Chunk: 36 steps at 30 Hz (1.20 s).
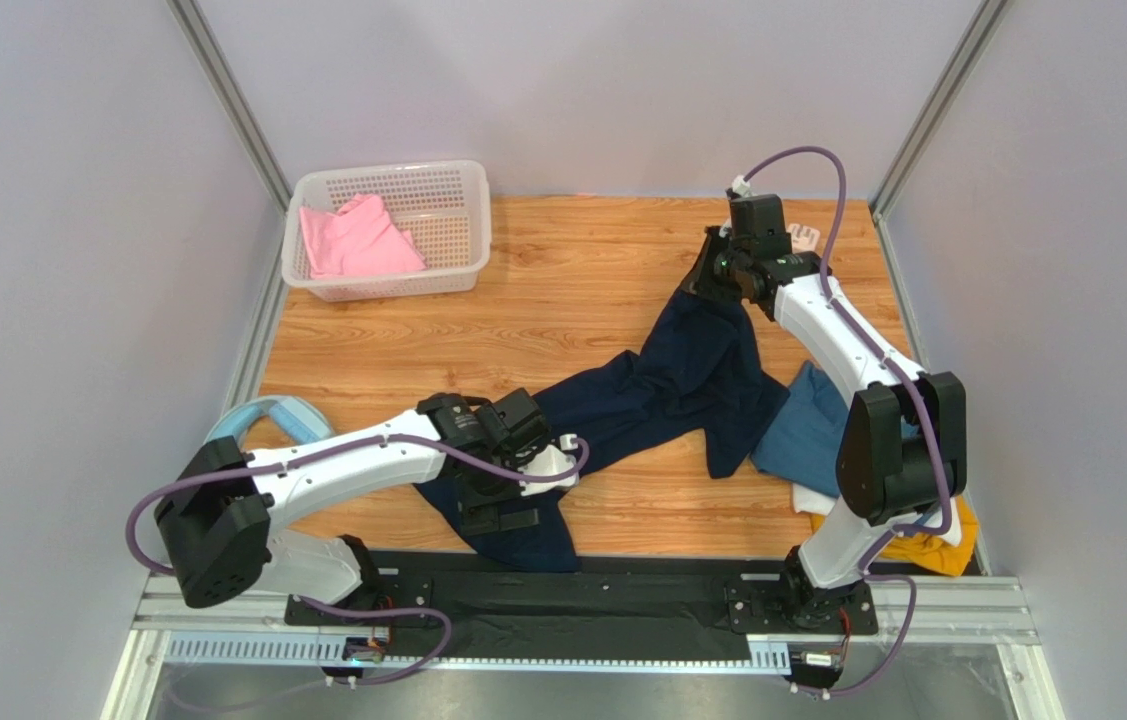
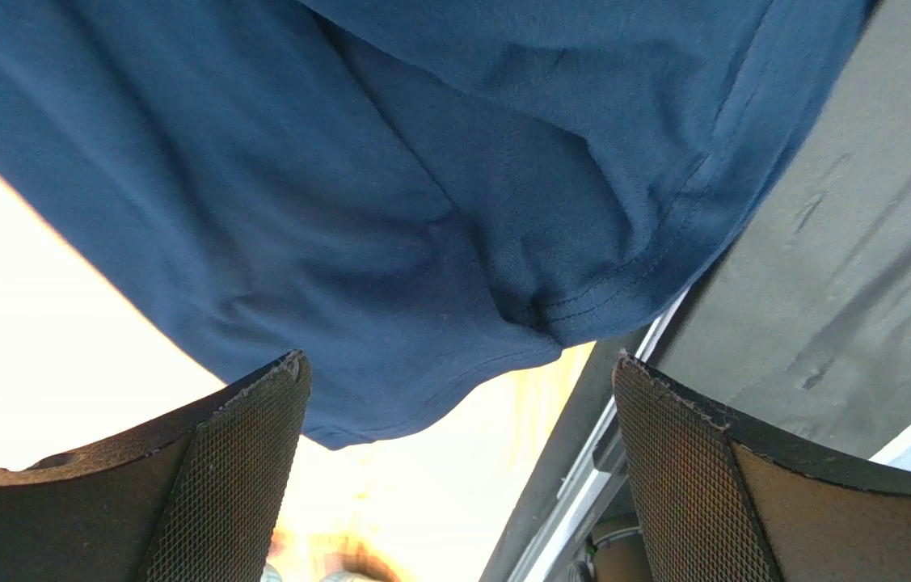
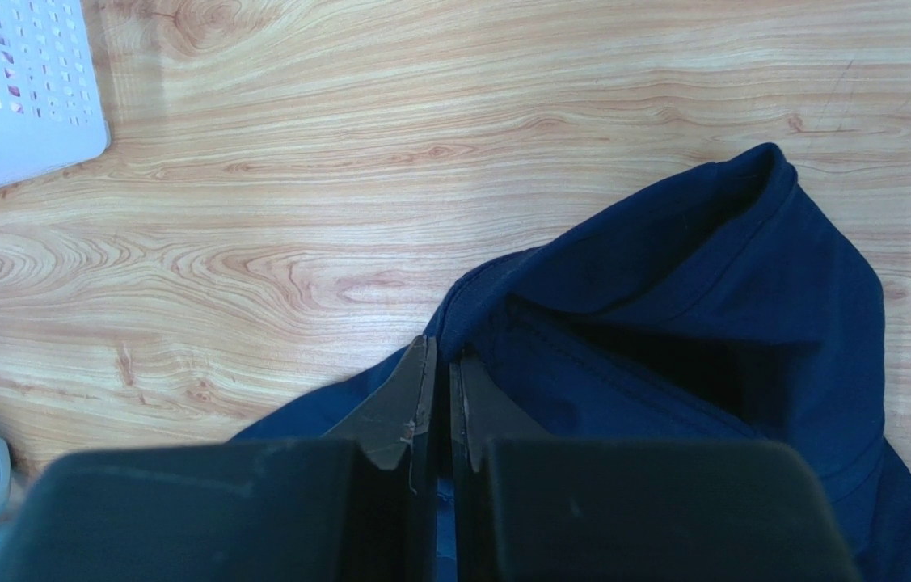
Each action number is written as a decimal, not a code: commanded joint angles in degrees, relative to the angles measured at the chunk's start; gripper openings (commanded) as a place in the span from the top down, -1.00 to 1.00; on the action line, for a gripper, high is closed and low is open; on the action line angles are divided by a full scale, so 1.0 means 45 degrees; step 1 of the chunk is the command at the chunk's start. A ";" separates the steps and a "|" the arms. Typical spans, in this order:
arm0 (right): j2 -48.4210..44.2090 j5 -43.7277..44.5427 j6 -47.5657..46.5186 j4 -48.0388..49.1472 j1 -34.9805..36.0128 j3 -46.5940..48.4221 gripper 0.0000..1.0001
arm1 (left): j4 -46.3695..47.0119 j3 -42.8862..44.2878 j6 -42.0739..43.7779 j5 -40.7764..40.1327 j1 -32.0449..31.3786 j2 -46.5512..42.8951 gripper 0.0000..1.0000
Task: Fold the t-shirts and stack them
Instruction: Flatten out the tshirt
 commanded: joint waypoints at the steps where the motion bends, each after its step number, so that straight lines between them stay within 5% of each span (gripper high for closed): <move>1: -0.0397 -0.0191 0.0134 0.0479 0.0013 0.0173 1.00 | 0.0453 -0.0070 -0.0274 -0.0288 -0.0131 0.0379 -0.99; 12: -0.0417 -0.0504 0.0330 0.0557 0.0013 0.0017 1.00 | 0.1195 -0.0285 -0.0119 -0.0366 -0.0190 0.1297 -0.97; 15: -0.0436 -0.0426 0.0291 0.0576 0.0013 -0.0022 1.00 | 0.1429 -0.0402 0.0056 -0.0737 -0.0209 0.1727 -0.63; 18: -0.0397 -0.0387 0.0232 0.0557 0.0013 -0.0022 1.00 | 0.1585 -0.0422 0.0350 -0.1380 -0.0209 0.2040 0.05; 19: -0.0378 -0.0387 0.0213 0.0576 -0.0006 -0.0022 1.00 | 0.1625 -0.0441 0.0544 -0.1846 -0.0190 0.1982 0.43; 22: -0.0261 -0.0289 0.0115 0.0518 0.0013 0.0095 1.00 | 0.2015 -0.0656 0.0915 -0.2725 -0.0151 0.1321 0.98; 36: -0.2015 0.0199 0.0114 0.0147 -0.0045 -0.0352 1.00 | 0.2523 0.1686 0.4214 -0.4760 0.4554 -0.2274 1.00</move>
